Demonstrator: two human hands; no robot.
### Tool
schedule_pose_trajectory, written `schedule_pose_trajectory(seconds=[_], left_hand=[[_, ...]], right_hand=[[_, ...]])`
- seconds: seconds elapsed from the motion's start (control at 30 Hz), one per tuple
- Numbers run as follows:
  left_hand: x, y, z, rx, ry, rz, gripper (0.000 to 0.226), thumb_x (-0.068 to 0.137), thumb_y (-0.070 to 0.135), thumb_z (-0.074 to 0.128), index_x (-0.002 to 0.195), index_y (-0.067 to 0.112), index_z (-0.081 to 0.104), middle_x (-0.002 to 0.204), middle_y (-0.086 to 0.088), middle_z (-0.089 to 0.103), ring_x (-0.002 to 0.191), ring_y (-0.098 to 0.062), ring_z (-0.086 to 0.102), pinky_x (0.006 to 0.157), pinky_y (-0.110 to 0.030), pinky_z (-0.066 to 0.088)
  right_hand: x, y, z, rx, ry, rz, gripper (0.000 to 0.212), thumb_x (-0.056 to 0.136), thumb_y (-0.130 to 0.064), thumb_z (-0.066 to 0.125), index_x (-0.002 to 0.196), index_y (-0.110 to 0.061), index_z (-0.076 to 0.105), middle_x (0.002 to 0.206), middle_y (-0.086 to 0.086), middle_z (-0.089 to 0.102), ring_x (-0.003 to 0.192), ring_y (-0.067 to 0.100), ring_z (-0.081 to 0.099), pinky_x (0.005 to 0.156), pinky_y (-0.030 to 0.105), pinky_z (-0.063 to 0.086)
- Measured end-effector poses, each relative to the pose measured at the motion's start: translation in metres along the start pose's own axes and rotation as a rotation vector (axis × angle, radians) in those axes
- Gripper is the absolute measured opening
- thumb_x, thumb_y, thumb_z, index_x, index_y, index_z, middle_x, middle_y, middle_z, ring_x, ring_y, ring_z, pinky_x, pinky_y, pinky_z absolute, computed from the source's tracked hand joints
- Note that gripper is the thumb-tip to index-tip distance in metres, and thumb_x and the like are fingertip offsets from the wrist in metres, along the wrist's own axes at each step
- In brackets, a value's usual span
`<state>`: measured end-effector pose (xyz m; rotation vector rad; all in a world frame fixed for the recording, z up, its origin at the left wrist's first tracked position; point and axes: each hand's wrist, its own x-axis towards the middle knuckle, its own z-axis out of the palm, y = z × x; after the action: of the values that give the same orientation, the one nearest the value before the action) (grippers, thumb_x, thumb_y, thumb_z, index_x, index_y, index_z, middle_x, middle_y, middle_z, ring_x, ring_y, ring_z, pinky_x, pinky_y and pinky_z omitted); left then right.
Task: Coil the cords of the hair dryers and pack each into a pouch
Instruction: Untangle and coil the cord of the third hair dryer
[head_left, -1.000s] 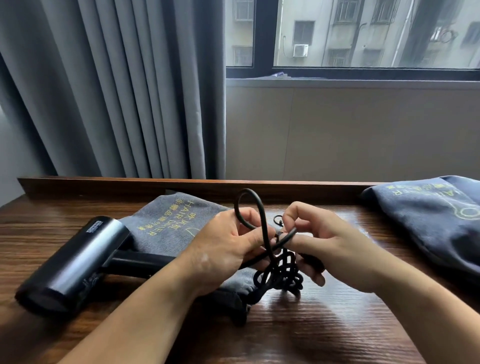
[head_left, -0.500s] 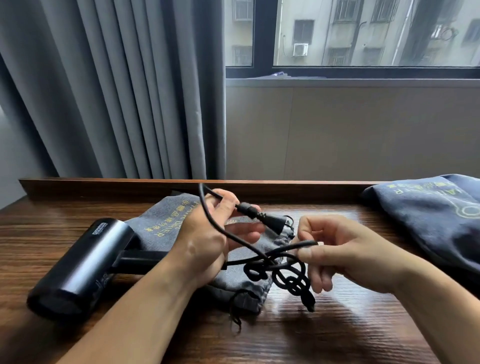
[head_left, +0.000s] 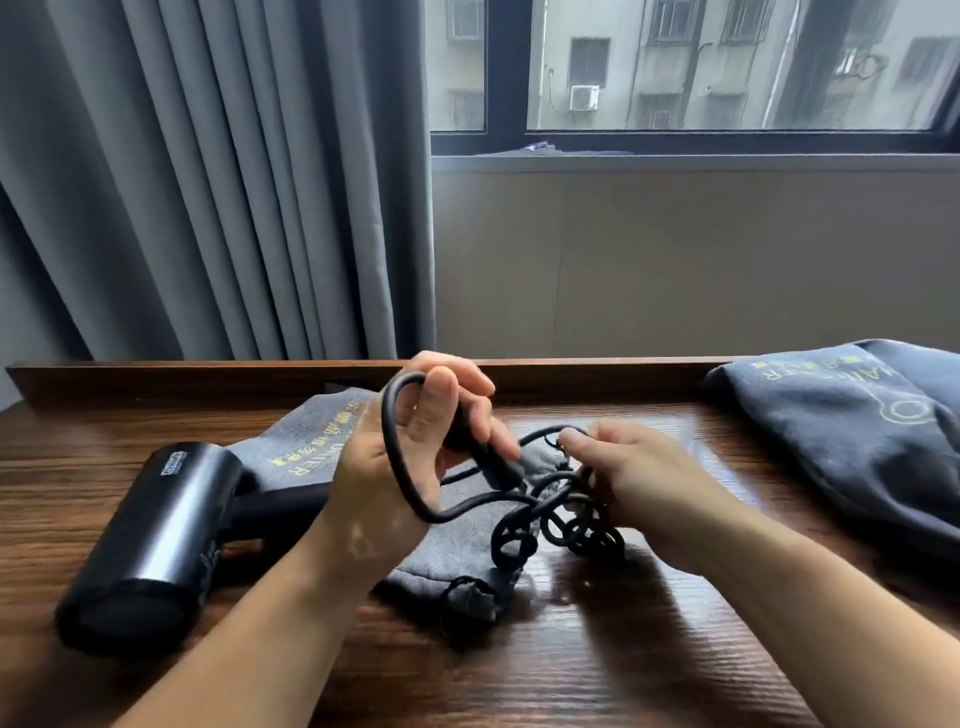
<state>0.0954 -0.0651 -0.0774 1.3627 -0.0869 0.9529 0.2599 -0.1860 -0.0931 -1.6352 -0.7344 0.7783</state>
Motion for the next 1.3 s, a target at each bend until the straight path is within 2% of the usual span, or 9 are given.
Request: schedule_pose_trajectory(seconds=[0.17, 0.3, 0.43, 0.5, 0.63, 0.83, 0.97, 1.1, 1.3], left_hand=[[0.004, 0.013, -0.004, 0.022, 0.151, 0.065, 0.028, 0.094, 0.047, 0.06, 0.085, 0.021, 0.065, 0.071, 0.002, 0.043, 0.061, -0.016, 0.043, 0.069, -0.035, 0.049], [0.005, 0.013, -0.021, 0.662, 0.114, 0.034, 0.019, 0.093, 0.022, 0.051, 0.087, 0.026, 0.069, 0.062, 0.012, 0.05, 0.058, -0.021, 0.042, 0.06, -0.042, 0.04], [0.001, 0.013, -0.022, 1.141, -0.094, 0.0, 0.033, 0.089, 0.03, 0.041, 0.102, 0.031, 0.071, 0.076, 0.017, 0.063, 0.077, -0.007, 0.06, 0.068, -0.011, 0.04], [0.001, 0.011, -0.021, 1.285, -0.171, 0.039, 0.038, 0.096, 0.031, 0.036, 0.107, 0.026, 0.071, 0.075, 0.011, 0.067, 0.07, -0.008, 0.063, 0.069, -0.007, 0.04], [-0.002, 0.007, -0.014, 1.176, -0.2, -0.206, 0.01, 0.1, 0.026, 0.051, 0.103, 0.03, 0.06, 0.066, 0.0, 0.066, 0.052, -0.013, 0.062, 0.058, -0.033, 0.052], [-0.002, 0.004, -0.015, 1.491, -0.104, -0.133, 0.015, 0.086, 0.035, 0.071, 0.099, 0.03, 0.068, 0.085, 0.017, 0.051, 0.078, -0.003, 0.05, 0.075, -0.02, 0.041], [-0.005, 0.012, -0.002, 1.199, 0.091, 0.095, 0.008, 0.077, 0.019, 0.06, 0.081, 0.026, 0.06, 0.075, 0.011, 0.056, 0.072, -0.007, 0.056, 0.065, -0.015, 0.043], [-0.011, 0.0, 0.012, 1.206, -0.123, -0.078, 0.016, 0.087, 0.041, 0.07, 0.098, 0.03, 0.066, 0.084, 0.016, 0.067, 0.083, 0.002, 0.061, 0.07, -0.006, 0.042], [-0.009, -0.006, 0.013, 1.111, 0.075, -0.104, 0.008, 0.085, 0.02, 0.075, 0.088, 0.026, 0.07, 0.069, 0.015, 0.067, 0.077, 0.003, 0.062, 0.065, -0.003, 0.039]], right_hand=[[-0.01, -0.012, -0.004, 0.215, -0.054, 0.071, 0.023, 0.099, -0.029, 0.062, 0.082, -0.017, 0.054, 0.075, 0.012, 0.047, 0.053, 0.023, 0.055, 0.061, 0.037, 0.051], [-0.022, -0.024, -0.004, 0.254, -0.075, 0.153, 0.024, 0.102, -0.027, 0.056, 0.081, -0.015, 0.052, 0.082, 0.02, 0.049, 0.046, 0.025, 0.054, 0.035, 0.023, 0.043], [-0.023, -0.027, -0.006, 0.34, -0.088, 0.209, 0.026, 0.103, -0.023, 0.052, 0.083, -0.007, 0.056, 0.065, 0.018, 0.058, 0.046, 0.027, 0.057, 0.039, 0.029, 0.048], [-0.021, -0.028, -0.009, 0.38, -0.086, 0.226, 0.025, 0.103, -0.023, 0.051, 0.086, -0.005, 0.056, 0.066, 0.017, 0.062, 0.052, 0.028, 0.06, 0.038, 0.028, 0.048], [-0.016, -0.025, -0.013, 0.469, -0.072, 0.239, 0.02, 0.103, -0.021, 0.051, 0.102, -0.003, 0.059, 0.084, 0.02, 0.069, 0.068, 0.033, 0.073, 0.045, 0.03, 0.055], [-0.012, -0.023, -0.01, 0.504, -0.044, 0.226, 0.021, 0.102, -0.014, 0.053, 0.116, -0.001, 0.062, 0.088, 0.022, 0.072, 0.078, 0.038, 0.073, 0.049, 0.031, 0.057], [-0.012, -0.022, -0.007, 0.465, -0.041, 0.154, 0.015, 0.101, -0.013, 0.055, 0.11, -0.006, 0.064, 0.087, 0.019, 0.074, 0.067, 0.027, 0.073, 0.052, 0.032, 0.058], [-0.014, -0.02, -0.005, 0.409, -0.078, 0.088, 0.012, 0.103, -0.016, 0.056, 0.101, -0.01, 0.065, 0.084, 0.015, 0.071, 0.065, 0.023, 0.07, 0.051, 0.031, 0.056], [-0.022, -0.028, 0.0, 0.297, -0.081, -0.052, 0.024, 0.092, -0.035, 0.066, 0.104, -0.015, 0.063, 0.097, 0.011, 0.07, 0.059, 0.016, 0.065, 0.052, 0.033, 0.053]])
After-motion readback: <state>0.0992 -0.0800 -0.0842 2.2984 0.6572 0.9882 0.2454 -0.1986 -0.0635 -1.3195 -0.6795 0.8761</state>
